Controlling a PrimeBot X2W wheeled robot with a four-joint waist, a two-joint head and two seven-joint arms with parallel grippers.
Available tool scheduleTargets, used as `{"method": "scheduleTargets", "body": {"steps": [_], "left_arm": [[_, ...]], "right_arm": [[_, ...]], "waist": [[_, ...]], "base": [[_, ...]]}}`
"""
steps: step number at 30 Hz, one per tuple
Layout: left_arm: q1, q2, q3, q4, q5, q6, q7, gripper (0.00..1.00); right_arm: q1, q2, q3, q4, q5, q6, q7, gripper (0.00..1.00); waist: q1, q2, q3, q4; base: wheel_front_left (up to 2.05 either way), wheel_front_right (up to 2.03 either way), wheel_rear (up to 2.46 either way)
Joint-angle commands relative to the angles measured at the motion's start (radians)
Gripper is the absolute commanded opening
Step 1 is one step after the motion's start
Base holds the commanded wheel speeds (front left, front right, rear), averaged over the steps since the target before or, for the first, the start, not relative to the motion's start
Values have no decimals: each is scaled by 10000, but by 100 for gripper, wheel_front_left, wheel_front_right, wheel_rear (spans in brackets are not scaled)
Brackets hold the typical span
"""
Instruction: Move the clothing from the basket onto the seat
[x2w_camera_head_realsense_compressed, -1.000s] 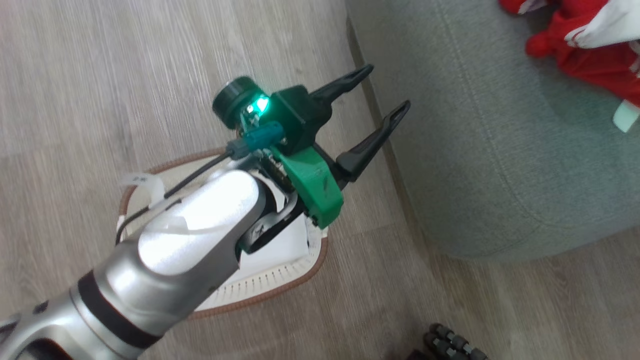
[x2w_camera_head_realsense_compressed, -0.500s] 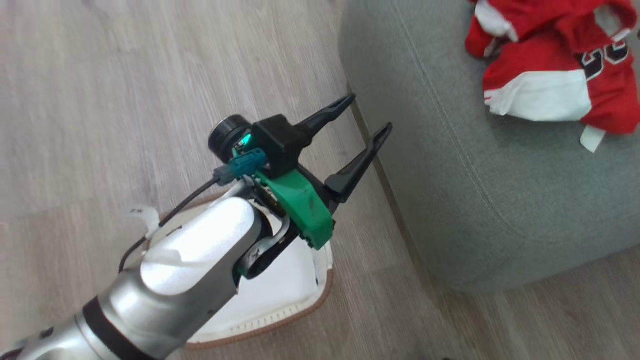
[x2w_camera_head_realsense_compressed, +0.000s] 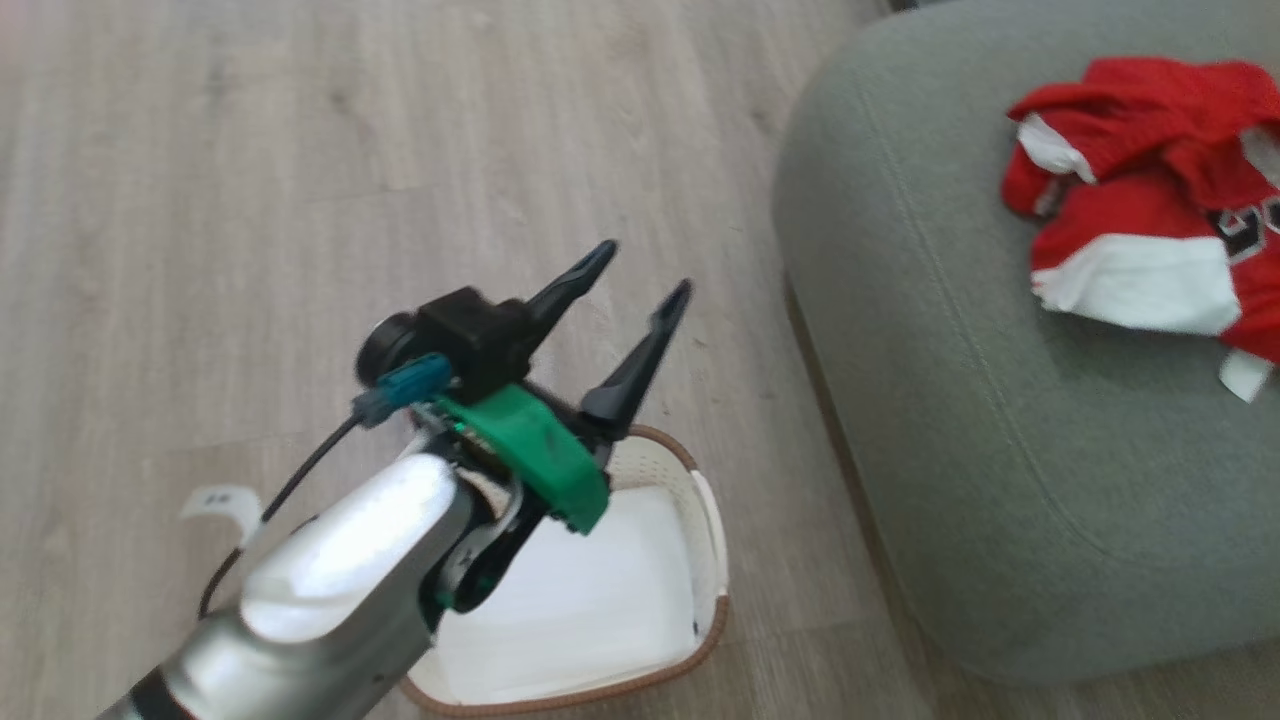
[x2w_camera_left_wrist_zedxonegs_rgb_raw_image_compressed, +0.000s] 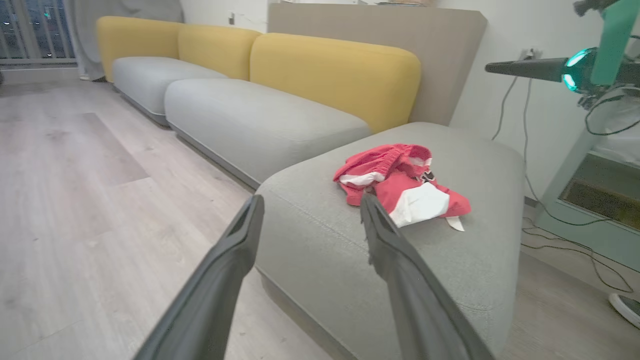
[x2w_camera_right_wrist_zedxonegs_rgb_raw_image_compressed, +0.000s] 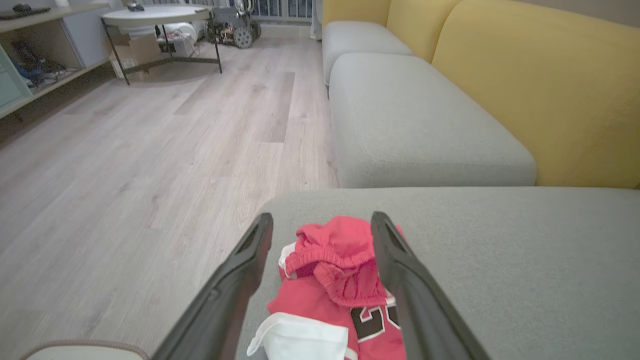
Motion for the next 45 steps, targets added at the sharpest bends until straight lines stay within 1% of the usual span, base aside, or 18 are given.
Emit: {"method": "scheduleTargets", "body": {"steps": [1, 7, 11, 14, 18, 24, 28, 31, 34, 35, 39, 42, 45], "left_arm": [[-228, 347, 550, -313, -46, 82, -116, 100], [260, 722, 934, -358, -244, 435, -349, 100], [623, 956, 1248, -348, -367, 680, -536, 100], [919, 1110, 1472, -356, -426, 856, -660, 100], [1340, 1305, 1790, -411, -487, 1109, -782, 100], [2017, 1482, 2415, -619, -501, 1526, -908, 100], [2553, 1533, 2988, -741, -407, 1772, -946, 100], [2987, 1493, 3507, -928, -138, 1885, -953, 100], [3451, 1418, 4020, -1109, 305, 1890, -955, 100], [3451, 1418, 4020, -1109, 305, 1890, -955, 100], [4089, 1149, 4721, -1282, 918, 1838, -956, 100], [4533, 826, 5249, -1313, 1330, 1697, -956, 100], [4938, 478, 5657, -1299, 1700, 1431, -957, 100]], "right_arm": [[401, -289, -257, -170, -101, -4, -277, 100], [1724, 234, -1137, -459, -764, -4, -1464, 100], [2796, 856, -1848, -765, -1365, -4, -2245, 100], [3628, 1432, -2532, -1069, -1886, -4, -2620, 100], [4774, 2396, -3513, -1778, -2770, -4, -2823, 100], [6419, 4264, -5107, -3079, -4349, -4, -2706, 100], [7281, 5522, -5789, -3944, -5152, -4, -2691, 100], [7724, 6212, -5982, -4395, -5613, -4, -2753, 100], [8002, 6814, -5961, -4747, -6053, -4, -2792, 100], [8002, 6814, -5961, -4747, -6053, -4, -2792, 100], [8276, 7345, -5942, -4881, -6442, -4, -2954, 100], [8415, 7600, -5841, -4812, -6614, -4, -3119, 100], [8462, 7759, -5733, -4695, -6699, -4, -3270, 100]], "waist": [[1, -1, -219, 323], [1, -1, -377, 913], [1, -1, -480, 1271], [1, -1, -595, 1493], [1, -1, -682, 1719], [1, -1, -735, 1908], [1, -1, -777, 1950], [1, -1, -811, 1945], [1, -1, -831, 1935], [1, -1, -831, 1935], [1, -1, -853, 1946], [1, -1, -875, 1963], [1, -1, -872, 1976]], "base": [[0, 0, 0], [0, 0, 0], [0, 0, 0], [0, 0, 0], [0, 0, 0], [0, 0, 0], [0, 0, 0], [0, 0, 0], [0, 0, 0], [0, 0, 0], [0, 0, 0], [0, 0, 0], [0, 0, 0]]}}
